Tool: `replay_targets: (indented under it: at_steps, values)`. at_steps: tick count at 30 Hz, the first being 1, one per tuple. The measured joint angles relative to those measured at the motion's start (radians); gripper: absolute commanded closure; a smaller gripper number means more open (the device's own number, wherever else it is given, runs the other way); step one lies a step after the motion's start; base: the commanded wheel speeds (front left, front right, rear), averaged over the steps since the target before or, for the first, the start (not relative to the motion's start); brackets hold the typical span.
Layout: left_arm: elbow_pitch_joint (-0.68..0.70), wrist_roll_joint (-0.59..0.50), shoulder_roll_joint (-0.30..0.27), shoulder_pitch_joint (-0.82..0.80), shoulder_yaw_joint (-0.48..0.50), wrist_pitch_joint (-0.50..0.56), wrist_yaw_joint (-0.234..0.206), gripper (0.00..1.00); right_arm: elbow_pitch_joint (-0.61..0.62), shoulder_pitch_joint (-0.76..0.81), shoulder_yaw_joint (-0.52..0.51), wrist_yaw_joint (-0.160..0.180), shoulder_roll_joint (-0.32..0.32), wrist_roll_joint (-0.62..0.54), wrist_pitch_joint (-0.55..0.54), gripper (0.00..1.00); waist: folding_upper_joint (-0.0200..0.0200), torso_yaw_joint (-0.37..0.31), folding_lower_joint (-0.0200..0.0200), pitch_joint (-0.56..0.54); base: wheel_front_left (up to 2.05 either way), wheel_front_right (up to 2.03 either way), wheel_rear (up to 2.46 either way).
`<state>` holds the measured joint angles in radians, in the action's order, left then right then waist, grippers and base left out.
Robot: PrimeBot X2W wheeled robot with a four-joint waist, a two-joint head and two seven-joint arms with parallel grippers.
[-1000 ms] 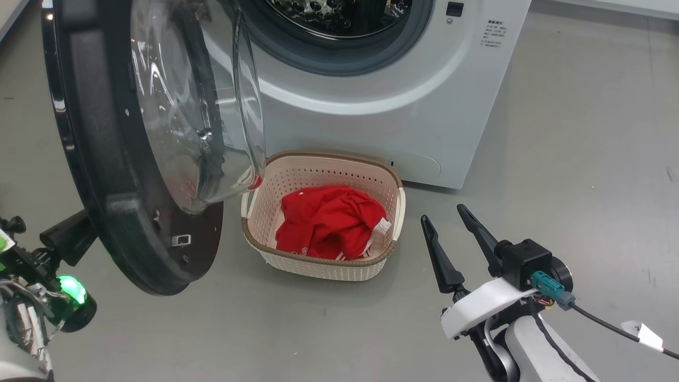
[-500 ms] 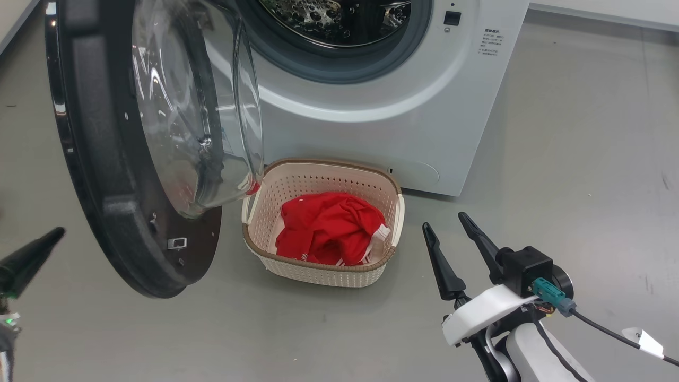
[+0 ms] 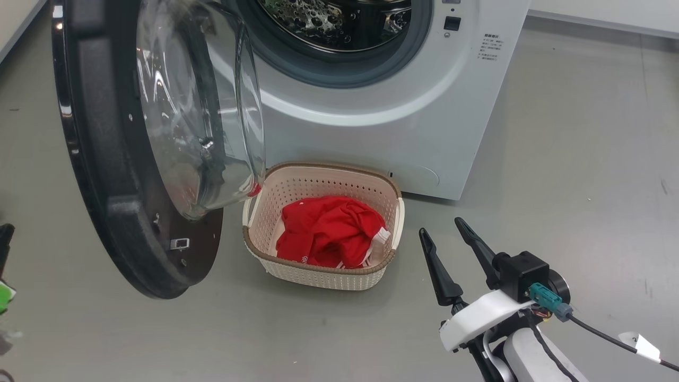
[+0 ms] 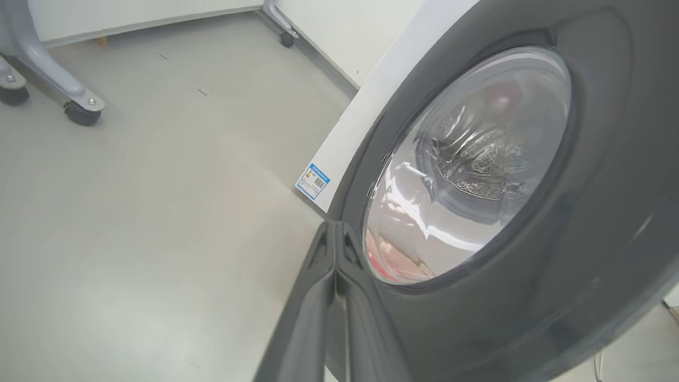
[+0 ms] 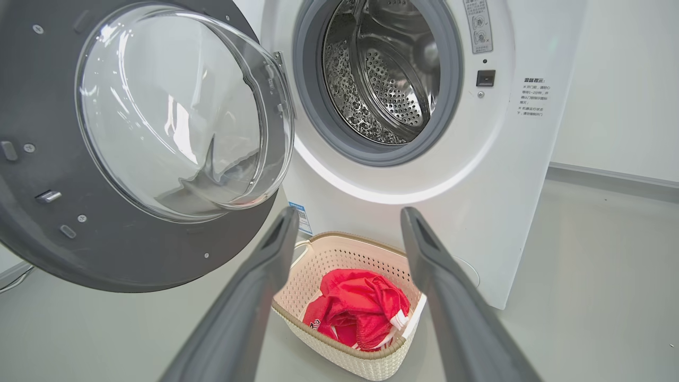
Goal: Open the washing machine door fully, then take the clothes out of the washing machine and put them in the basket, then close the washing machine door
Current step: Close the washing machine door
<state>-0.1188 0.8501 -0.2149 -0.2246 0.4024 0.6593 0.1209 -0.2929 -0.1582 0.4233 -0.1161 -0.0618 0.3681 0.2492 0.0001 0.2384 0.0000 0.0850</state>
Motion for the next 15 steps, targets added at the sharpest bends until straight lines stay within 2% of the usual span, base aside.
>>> replay_targets:
  at_steps: [8, 15]
  values:
    - [0.069, -0.088, 0.0, 0.113, -0.08, -0.212, 0.0, 1.0, 0.002, 0.0, -0.002, 0.0, 0.0, 0.0, 0.0, 0.0, 0.0, 0.0, 0.0, 0.002, 0.0, 0.0, 0.0]
    - [0.083, -0.148, 0.017, 0.184, -0.104, -0.382, 0.0, 1.0, 0.004, 0.0, -0.003, 0.0, 0.0, 0.0, 0.0, 0.0, 0.0, -0.002, 0.0, 0.005, 0.0, 0.0, 0.0]
